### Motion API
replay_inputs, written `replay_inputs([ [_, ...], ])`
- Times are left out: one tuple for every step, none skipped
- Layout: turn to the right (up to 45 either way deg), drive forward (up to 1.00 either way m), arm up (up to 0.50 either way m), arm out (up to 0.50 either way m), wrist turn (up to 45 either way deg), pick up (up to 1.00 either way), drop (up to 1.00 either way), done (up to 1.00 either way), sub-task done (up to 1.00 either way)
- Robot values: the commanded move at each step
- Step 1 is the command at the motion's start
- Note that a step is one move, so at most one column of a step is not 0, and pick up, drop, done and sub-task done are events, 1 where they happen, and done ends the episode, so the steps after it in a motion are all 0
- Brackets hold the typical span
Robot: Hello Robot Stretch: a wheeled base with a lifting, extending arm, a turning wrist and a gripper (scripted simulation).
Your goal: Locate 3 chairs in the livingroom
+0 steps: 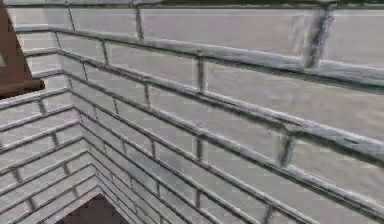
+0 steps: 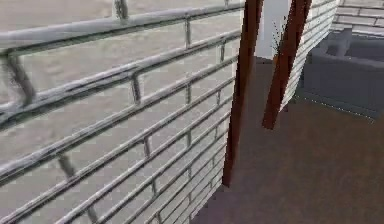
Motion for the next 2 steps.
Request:
replay_inputs([
  [-45.0,0.00,0.00,0.00,0.0,0.00,0.00,0.00,0.00],
  [-21.0,0.00,0.00,0.00,0.0,0.00,0.00,0.00,0.00],
])
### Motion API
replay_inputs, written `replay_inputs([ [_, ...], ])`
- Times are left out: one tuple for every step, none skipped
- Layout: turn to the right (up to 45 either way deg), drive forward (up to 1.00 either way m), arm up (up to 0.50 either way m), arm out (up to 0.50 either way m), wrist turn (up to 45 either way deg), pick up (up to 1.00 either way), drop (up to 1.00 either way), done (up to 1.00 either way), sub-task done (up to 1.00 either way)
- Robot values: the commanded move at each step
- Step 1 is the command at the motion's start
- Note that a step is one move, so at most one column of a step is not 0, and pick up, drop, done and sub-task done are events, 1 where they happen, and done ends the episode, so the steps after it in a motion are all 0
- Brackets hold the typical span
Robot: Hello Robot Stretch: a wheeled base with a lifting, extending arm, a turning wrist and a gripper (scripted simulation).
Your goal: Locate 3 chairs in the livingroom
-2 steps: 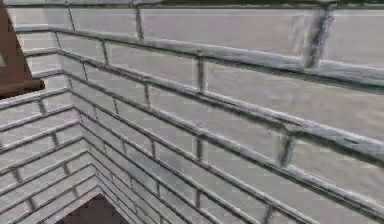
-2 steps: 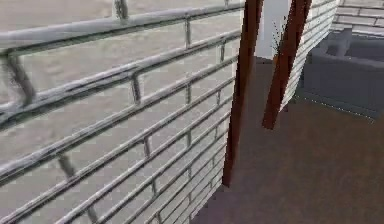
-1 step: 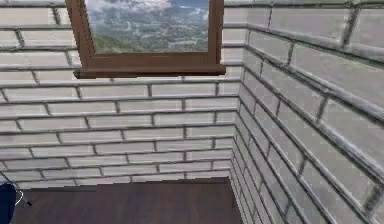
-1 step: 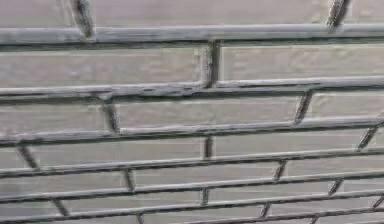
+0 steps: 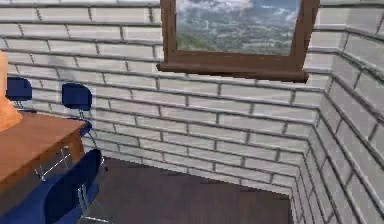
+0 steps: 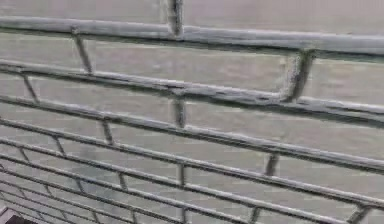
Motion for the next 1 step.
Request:
replay_inputs([
  [0.0,0.60,0.00,0.00,0.0,0.00,0.00,0.00,0.00],
])
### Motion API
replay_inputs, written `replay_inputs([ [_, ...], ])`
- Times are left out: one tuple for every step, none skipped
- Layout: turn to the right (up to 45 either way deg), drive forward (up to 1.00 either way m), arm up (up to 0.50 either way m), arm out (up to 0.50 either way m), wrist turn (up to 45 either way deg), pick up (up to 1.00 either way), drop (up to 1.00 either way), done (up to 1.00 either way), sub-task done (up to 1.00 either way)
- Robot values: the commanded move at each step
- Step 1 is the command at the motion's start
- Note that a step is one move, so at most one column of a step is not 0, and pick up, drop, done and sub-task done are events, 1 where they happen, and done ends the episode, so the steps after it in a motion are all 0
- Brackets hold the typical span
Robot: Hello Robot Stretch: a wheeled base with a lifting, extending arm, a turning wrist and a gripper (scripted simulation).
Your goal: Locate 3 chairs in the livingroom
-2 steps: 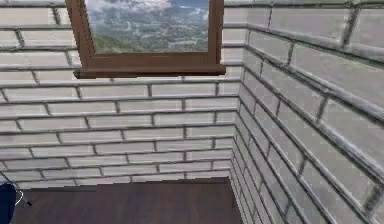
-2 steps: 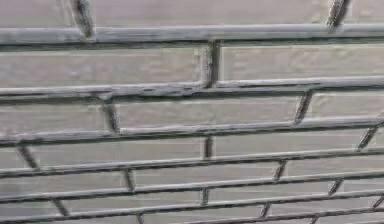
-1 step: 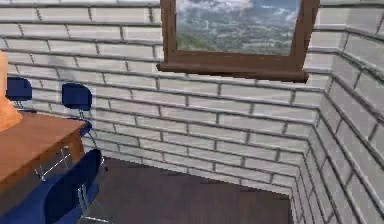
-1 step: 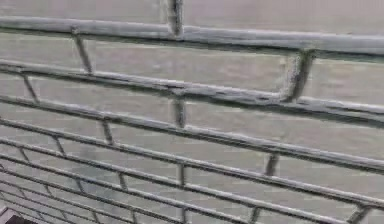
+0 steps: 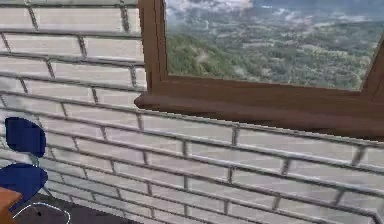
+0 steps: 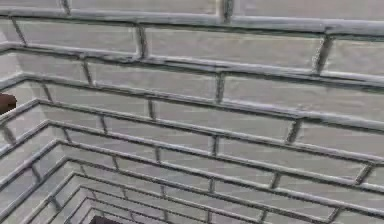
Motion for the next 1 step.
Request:
replay_inputs([
  [-45.0,0.00,0.00,0.00,0.0,0.00,0.00,0.00,0.00],
])
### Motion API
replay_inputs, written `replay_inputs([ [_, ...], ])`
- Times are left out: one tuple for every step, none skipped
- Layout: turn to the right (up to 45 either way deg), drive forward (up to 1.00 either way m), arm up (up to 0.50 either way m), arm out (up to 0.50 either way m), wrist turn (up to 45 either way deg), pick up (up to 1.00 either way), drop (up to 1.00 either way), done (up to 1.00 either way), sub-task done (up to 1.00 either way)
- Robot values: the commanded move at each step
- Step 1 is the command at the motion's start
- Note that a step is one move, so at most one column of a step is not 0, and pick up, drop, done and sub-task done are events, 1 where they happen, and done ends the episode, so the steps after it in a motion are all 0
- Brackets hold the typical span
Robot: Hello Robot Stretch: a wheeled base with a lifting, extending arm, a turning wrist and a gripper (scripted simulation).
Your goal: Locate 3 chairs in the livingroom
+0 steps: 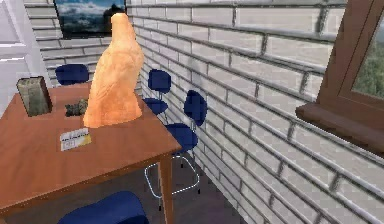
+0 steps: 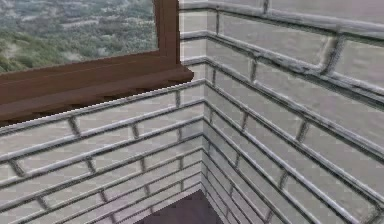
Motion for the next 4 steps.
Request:
replay_inputs([
  [0.0,0.00,0.00,0.00,0.0,0.00,0.00,0.00,1.00],
  [15.0,0.00,0.00,0.00,0.0,0.00,0.00,0.00,0.00],
  [0.0,0.20,0.00,0.00,0.0,0.00,0.00,0.00,0.00],
  [0.0,0.25,0.00,0.00,0.0,0.00,0.00,0.00,0.00],
])
